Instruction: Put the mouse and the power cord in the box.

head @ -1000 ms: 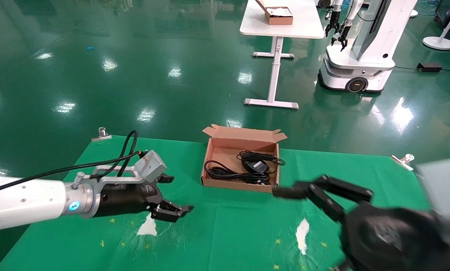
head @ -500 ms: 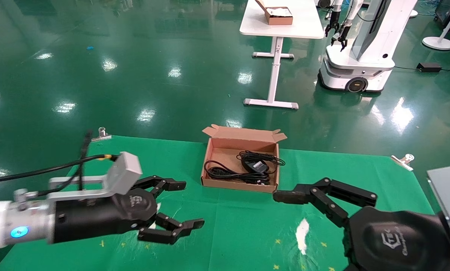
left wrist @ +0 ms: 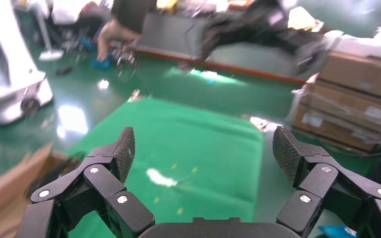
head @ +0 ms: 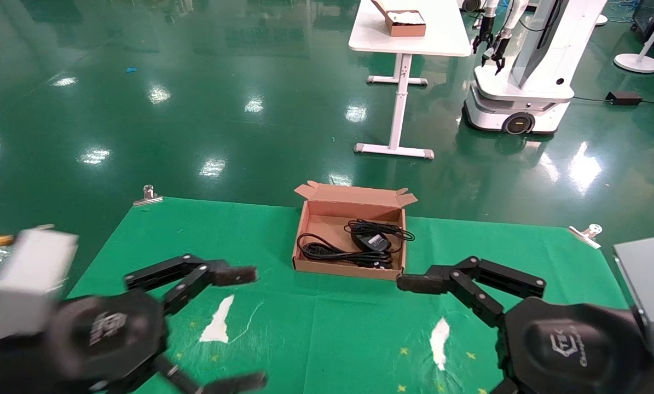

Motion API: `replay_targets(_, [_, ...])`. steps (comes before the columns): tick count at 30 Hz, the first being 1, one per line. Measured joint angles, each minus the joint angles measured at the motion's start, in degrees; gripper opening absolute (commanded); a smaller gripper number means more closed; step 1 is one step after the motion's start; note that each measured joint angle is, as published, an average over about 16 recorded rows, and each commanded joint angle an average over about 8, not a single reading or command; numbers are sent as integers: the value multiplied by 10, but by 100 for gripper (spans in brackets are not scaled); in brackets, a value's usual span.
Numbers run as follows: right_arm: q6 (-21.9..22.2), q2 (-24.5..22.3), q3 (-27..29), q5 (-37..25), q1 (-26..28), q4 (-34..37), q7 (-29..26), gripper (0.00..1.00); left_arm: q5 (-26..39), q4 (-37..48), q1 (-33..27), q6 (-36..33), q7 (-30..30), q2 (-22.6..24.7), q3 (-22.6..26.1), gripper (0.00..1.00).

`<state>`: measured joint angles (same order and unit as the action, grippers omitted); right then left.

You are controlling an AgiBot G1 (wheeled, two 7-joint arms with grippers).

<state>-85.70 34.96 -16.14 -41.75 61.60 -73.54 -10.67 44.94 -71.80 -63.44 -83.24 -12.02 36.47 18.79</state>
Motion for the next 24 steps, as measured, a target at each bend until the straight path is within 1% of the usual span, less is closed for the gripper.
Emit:
replay_targets(4, [0, 0, 0, 0, 0, 0, 0, 100, -30, -17, 18, -23, 11, -13, -27, 100])
replay_targets(9, [0, 0, 0, 1, 0, 0, 0, 100, -48, -27, 28, -37, 17, -21, -43, 100])
replay_targets(24, [0, 0, 0, 0, 0, 0, 0, 100, -38, -22, 23, -30, 14, -18, -34, 100])
